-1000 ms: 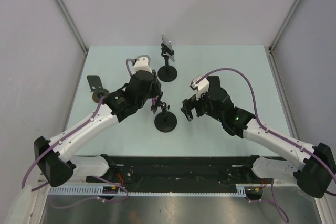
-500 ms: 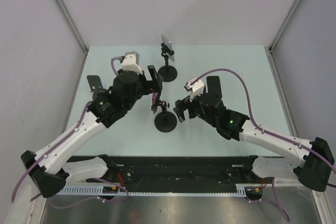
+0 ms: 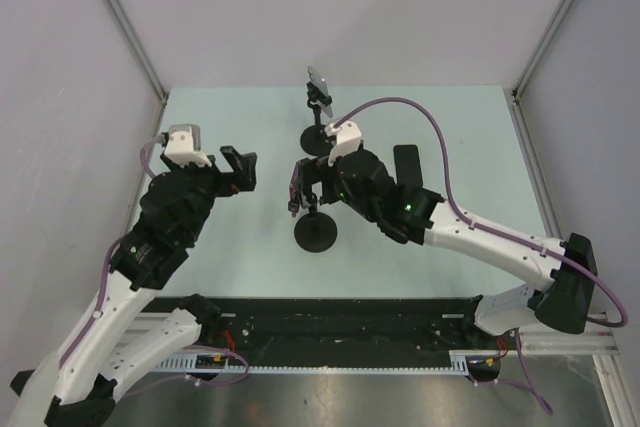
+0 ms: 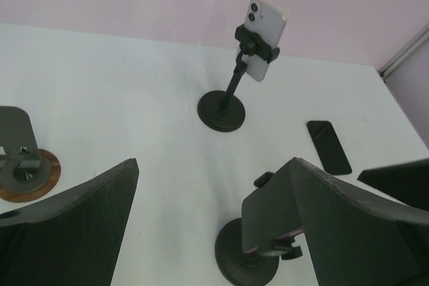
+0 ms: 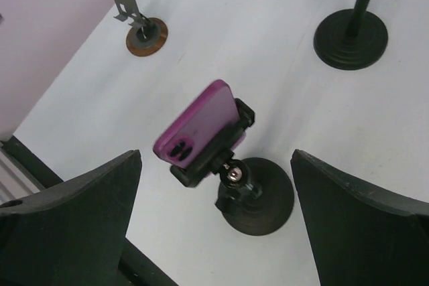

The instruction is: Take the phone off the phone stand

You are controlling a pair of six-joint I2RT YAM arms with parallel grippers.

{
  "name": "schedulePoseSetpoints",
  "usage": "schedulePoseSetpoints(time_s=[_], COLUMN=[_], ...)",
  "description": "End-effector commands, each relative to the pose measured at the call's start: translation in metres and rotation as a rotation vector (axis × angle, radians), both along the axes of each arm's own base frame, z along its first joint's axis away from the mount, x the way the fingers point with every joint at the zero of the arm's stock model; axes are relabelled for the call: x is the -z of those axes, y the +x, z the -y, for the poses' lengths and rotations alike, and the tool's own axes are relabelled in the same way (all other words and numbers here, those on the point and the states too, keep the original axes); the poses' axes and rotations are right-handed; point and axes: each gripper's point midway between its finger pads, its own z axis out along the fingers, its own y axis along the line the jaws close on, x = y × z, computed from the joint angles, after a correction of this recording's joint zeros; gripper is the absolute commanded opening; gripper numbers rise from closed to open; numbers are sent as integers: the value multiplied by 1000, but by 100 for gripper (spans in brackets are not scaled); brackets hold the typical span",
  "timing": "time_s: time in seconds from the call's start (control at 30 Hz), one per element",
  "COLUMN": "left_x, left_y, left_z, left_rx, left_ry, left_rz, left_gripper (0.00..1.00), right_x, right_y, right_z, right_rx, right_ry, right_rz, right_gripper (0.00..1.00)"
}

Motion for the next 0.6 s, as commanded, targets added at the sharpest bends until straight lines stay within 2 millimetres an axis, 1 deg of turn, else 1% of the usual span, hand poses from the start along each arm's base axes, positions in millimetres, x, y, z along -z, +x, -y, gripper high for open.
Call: schedulePoseSetpoints(time_s=[0.0,0.03,0.07,0.1,0.13,0.2,0.23,0.27,0.3,0.33,0.37,0.43,0.47,0.5,0.53,0.57], left_x=[8,16,14,16,25,27,32,35,35,37,40,41,42,42,44,44], left_y=[-11,-12,-18,-19,-20,-24,-24,-24,-26,-26,-26,-27,-27,-27,-28,-27], left_z=[-15,-16,-20,-20,-20,-22,-23,-23,-26,-26,-26,-25,-25,-24,-24,-24], left_rx=[-15,-15,-15,-15,-13,-9,-10,-11,-16,-16,-13,-4,-2,1,3,6], left_ry=[44,50,39,38,45,40,46,51,51,55,64,69,73,72,75,77], left_rz=[53,49,68,69,59,68,62,60,67,65,64,65,66,67,65,68], left_gripper=[100,100,100,100,100,100,100,100,100,100,100,100,100,100,100,100], right_x=[-16,-9,-7,-5,-1,4,-4,12,14,22,25,32,34,35,35,34], right_y=[1,2,3,5,8,12,13,16,18,18,20,20,21,21,21,20], right_z=[-17,-22,-24,-27,-31,-35,-39,-45,-46,-47,-52,-53,-54,-53,-52,-53], right_rx=[44,51,59,75,90,114,117,123,131,132,136,136,136,135,134,130], right_ry=[49,35,34,30,8,-25,-31,-78,-99,-140,-157,-189,-196,-204,-212,-214], right_rz=[-49,-66,-74,-83,-93,-97,-96,-114,-117,-128,-130,-139,-141,-142,-140,-139], right_gripper=[100,100,100,100,99,98,98,97,96,94,90,84,76,72,62,56])
